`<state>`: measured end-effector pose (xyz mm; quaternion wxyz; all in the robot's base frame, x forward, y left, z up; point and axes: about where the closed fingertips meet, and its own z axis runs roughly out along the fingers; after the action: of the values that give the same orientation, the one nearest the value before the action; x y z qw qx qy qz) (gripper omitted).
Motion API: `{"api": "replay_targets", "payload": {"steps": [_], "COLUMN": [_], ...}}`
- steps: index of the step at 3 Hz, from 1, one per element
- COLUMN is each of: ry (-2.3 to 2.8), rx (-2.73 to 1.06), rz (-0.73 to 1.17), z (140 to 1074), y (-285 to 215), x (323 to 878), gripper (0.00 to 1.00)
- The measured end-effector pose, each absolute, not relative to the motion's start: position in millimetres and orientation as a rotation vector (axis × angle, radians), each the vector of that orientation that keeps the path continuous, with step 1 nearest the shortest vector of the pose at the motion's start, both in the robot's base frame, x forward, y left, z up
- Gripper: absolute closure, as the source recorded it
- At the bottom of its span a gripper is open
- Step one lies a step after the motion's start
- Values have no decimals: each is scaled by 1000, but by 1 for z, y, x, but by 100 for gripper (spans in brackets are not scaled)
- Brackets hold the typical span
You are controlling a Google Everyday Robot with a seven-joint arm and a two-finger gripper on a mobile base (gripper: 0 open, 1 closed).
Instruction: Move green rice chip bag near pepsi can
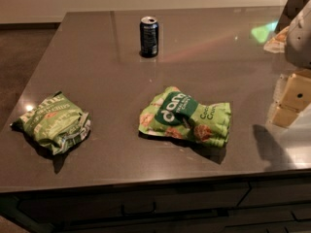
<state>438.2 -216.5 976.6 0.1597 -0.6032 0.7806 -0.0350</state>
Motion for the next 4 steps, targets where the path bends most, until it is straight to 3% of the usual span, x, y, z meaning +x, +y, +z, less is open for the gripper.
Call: {"api": "replay_targets", "payload": {"steps": [2, 4], "ry": [2235, 2243], "rx": [-1731, -1745], "rz": [-55, 78], "z": [971, 923], "y": [-193, -129], "x": [448, 465], "gripper": [0, 0]}}
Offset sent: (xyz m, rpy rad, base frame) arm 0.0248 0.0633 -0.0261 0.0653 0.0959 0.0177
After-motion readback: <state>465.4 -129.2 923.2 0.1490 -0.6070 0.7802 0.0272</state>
